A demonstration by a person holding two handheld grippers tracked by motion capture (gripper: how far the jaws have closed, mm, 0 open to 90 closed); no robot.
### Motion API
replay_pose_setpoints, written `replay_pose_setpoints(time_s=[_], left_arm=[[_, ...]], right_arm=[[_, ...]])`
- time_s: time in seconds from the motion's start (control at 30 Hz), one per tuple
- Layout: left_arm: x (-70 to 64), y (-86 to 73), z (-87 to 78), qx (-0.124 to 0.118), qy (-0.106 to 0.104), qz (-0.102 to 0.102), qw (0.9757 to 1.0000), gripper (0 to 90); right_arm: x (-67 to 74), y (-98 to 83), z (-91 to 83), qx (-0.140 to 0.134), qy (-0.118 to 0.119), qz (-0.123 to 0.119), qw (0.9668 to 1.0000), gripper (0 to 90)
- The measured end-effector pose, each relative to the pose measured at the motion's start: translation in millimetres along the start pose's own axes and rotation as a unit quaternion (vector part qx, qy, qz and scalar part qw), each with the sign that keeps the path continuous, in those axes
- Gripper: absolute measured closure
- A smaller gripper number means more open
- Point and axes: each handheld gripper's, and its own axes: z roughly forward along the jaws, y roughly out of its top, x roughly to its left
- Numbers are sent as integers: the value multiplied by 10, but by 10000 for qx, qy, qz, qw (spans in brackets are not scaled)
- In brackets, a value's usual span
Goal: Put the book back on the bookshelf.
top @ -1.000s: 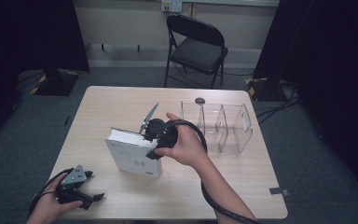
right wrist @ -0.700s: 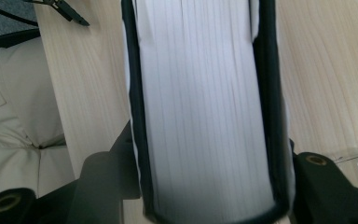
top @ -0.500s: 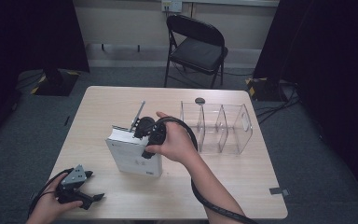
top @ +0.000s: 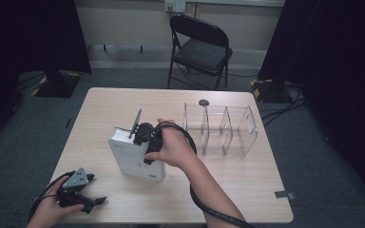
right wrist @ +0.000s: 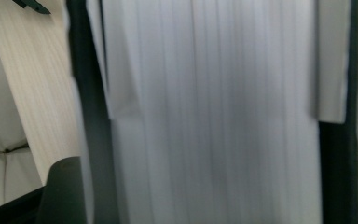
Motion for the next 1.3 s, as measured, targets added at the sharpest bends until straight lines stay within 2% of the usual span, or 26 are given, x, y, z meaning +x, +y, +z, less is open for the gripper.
replay_pose_setpoints(time_s=[0.03,0.07,0.2,0.37,0.5,0.6,0.67,0.77,1.03,1.13,1.3], left_arm=[[0,0,0,1,0,0,10000,14],[0,0,0,0,0,1,10000,14],[0,0,1,-2,-2,0,10000,14],[0,0,1,-1,-2,2,10000,14],[0,0,1,-2,-2,3,10000,14],[-1,0,1,0,-6,3,10000,12],[-1,1,2,0,-7,2,10000,11],[-1,1,2,2,-1,2,10000,11],[-2,1,2,-1,-6,-3,10000,10],[-2,1,3,-7,-8,-10,10000,10],[-1,3,-1,24,-12,0,10000,7]], right_arm=[[-13,-4,8,-55,154,38,9999,283],[-21,-10,8,-107,197,65,9997,285],[1,-14,7,-139,161,-5,9998,337],[5,-16,4,-114,123,-87,9998,342],[23,1,-2,15,-28,-148,9999,374],[35,2,-13,15,24,-151,9999,414],[51,-3,-22,-17,23,-59,10000,447],[48,-23,-75,-140,189,36,9997,505],[86,-29,-100,-129,164,186,9996,520],[104,-45,-114,-126,101,118,9998,522],[150,-43,-164,-3,97,143,9998,523]])
